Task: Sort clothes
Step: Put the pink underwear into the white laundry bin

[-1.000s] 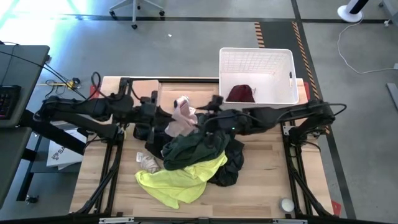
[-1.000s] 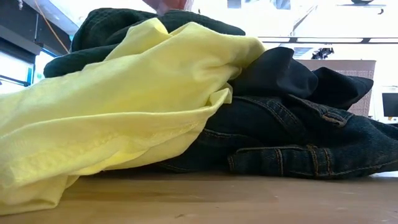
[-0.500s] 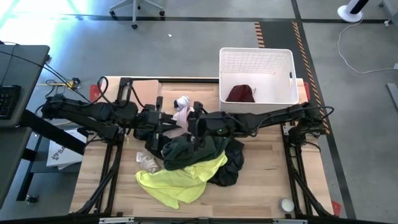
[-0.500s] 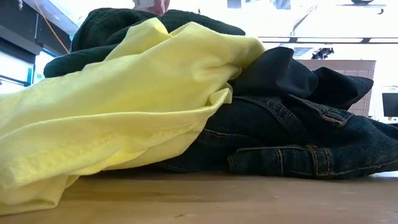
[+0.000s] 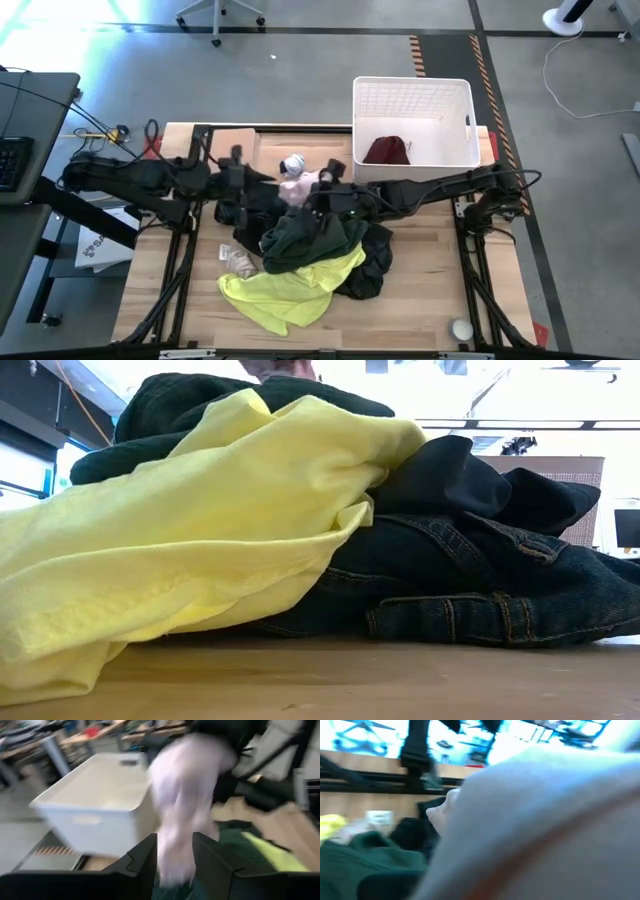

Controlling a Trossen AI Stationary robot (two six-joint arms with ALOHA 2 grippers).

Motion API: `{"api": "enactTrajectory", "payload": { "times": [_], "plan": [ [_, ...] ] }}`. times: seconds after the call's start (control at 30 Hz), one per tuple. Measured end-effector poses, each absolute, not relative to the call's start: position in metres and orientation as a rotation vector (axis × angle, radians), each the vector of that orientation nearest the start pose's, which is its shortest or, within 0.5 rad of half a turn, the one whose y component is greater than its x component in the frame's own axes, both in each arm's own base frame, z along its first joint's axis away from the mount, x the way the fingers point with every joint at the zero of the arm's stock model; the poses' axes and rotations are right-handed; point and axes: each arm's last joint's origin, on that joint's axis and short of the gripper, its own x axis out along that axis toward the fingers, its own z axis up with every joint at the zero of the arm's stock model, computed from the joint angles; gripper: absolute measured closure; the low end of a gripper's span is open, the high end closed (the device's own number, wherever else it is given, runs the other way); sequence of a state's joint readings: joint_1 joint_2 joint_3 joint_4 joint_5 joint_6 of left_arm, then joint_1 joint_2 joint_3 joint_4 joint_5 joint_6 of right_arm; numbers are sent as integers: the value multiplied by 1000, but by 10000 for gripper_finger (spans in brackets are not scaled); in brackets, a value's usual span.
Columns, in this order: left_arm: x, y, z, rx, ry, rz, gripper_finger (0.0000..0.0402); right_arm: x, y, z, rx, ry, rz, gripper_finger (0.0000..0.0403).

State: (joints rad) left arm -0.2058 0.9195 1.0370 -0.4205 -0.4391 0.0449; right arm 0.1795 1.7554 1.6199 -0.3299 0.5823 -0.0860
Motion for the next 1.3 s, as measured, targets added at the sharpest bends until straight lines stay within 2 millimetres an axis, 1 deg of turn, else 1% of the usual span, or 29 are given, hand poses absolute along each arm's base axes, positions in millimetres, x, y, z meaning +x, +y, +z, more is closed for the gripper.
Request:
{"api": "enactTrajectory", "payload": {
  "times": [0.13,0.23,0.3,0.4,0.53,0.63,0.8,0.87,0.97,1.1,1.2,1.3],
  "plan": [
    [169,-21,373,94,328,304,274,373,45,371,-285,461,-496,391],
    [162,-19,370,63,360,316,274,349,27,390,-305,489,-574,394],
    [160,-19,367,42,378,322,274,329,9,401,-312,523,-644,394],
    [160,-19,356,31,414,329,273,297,-26,411,-271,607,-758,390],
    [161,-19,345,22,443,335,273,259,-69,414,-163,722,-901,386],
    [162,-19,338,11,459,343,273,241,-93,412,-78,796,-938,386],
    [162,-19,333,14,477,348,273,224,-124,405,46,880,-954,382],
    [162,-19,333,7,476,351,273,220,-133,402,75,909,-968,372],
    [162,-19,333,6,479,351,273,216,-144,397,102,954,-995,337],
    [161,-19,332,-5,487,356,273,211,-154,392,147,999,-1001,278],
    [160,-19,331,-20,497,362,273,208,-157,390,160,1020,-1023,242],
    [159,-19,330,-33,508,368,273,203,-156,391,126,1045,-1080,225]
  ]
}}
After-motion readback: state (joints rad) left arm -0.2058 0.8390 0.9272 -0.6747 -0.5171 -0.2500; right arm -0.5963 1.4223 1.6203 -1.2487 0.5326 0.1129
